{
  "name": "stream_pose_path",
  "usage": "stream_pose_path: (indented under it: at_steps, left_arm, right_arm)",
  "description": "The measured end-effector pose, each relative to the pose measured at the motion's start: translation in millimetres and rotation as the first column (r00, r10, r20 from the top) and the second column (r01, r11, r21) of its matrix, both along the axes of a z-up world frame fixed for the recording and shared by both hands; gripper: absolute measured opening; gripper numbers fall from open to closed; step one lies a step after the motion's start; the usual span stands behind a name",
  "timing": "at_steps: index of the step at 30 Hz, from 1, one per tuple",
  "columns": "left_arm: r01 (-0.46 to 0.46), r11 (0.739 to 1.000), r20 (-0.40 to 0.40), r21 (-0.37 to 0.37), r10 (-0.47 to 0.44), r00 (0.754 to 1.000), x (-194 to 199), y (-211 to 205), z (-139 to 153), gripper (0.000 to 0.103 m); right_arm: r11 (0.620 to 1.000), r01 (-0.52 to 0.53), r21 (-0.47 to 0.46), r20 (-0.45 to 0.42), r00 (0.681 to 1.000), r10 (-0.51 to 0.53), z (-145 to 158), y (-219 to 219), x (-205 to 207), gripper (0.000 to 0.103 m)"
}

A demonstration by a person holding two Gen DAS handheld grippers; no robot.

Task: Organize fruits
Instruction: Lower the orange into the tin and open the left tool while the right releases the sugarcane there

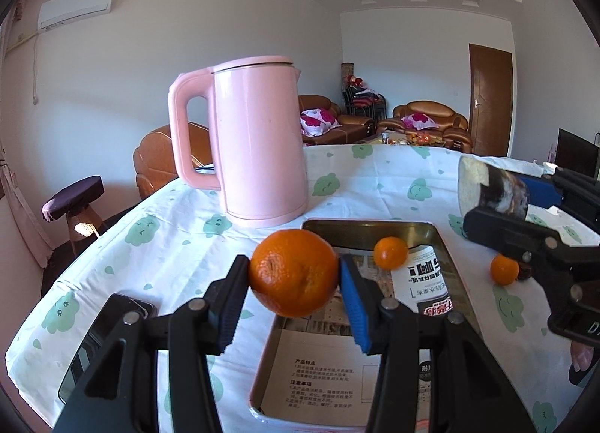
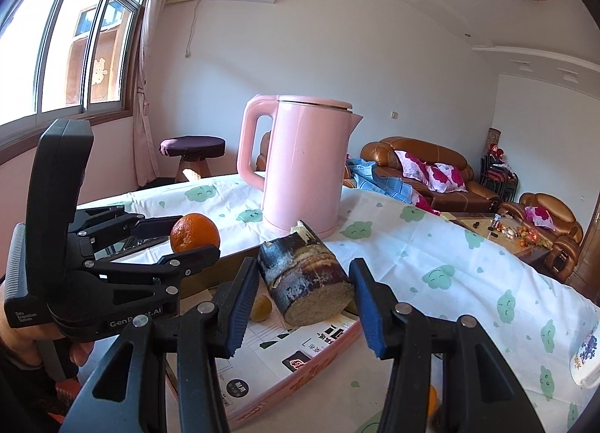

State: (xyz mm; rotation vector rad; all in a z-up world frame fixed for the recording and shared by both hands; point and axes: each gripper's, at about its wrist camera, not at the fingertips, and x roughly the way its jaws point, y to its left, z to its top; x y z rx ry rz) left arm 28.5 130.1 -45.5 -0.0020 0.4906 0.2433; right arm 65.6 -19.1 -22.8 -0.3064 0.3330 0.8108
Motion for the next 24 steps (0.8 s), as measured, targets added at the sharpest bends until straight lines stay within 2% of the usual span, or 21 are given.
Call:
stream_pose_path:
  at_steps: [16, 24]
  left_arm:
    - [0.008, 0.999, -0.069, 0.034, -0.006, 0.998, 9.5, -0.1, -14.3, 0.050]
    - [0.007, 0.998, -0.078, 0.066, -0.002, 0.997, 11.1, -3.5, -15.9, 0.050]
  right_arm:
    - [0.998, -0.020, -0.056, -0.087, 0.996, 0.015, -24.0, 15.0, 12.3, 0.052]
    - [0.995, -0.037, -0.095, -0.106, 0.994, 0.027, -34.5, 22.3, 12.8, 0.052]
